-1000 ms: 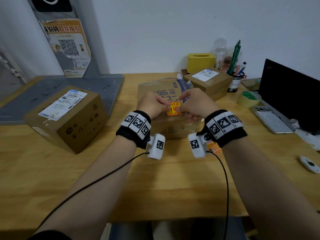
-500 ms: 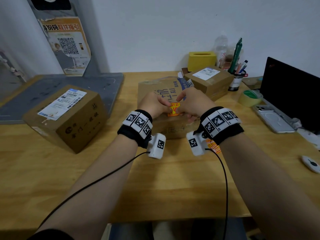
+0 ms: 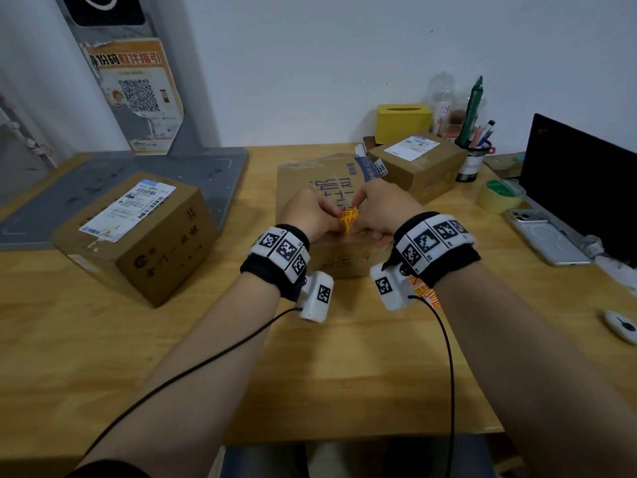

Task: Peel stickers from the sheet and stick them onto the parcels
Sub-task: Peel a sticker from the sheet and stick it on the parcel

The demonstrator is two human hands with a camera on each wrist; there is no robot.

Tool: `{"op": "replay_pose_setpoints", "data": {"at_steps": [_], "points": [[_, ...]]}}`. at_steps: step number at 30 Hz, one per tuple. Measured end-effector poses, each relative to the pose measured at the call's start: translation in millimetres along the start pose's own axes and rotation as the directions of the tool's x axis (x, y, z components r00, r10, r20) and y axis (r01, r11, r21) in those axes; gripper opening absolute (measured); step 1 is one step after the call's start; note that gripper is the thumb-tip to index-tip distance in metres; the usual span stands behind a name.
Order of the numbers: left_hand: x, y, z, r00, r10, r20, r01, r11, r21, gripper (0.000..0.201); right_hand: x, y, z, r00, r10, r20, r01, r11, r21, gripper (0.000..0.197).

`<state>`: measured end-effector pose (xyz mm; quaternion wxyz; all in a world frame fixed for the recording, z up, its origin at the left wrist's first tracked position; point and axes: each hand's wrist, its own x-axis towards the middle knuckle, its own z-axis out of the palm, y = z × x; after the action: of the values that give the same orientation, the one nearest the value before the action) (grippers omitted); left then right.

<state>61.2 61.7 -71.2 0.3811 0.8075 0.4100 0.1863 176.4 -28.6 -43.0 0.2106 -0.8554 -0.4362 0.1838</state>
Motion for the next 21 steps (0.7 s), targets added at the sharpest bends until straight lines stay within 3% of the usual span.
{"op": "replay_pose_setpoints", "data": {"at_steps": [7, 11, 21], "points": [[-4, 2, -2, 1.000, -0.009, 0.012, 0.008, 0.999, 0.039, 0.024, -3, -1, -4, 1.000, 0.017, -0.020, -0.020, 0.990, -0.138, 0.048], [-6, 2, -1, 1.000, 0.010, 0.003, -0.010, 0.998, 0.064, 0.023, -4, 7, -6, 0.999, 0.038, -0.002, -0.038, 0.997, -0.071, 0.042], [-9, 0, 0, 0.999, -0.020, -0.028, 0.021, 0.999, 0.043, 0.026, -4, 16, -3, 0.999, 0.039, -0.002, -0.039, 0.999, 0.010, 0.053]]}}
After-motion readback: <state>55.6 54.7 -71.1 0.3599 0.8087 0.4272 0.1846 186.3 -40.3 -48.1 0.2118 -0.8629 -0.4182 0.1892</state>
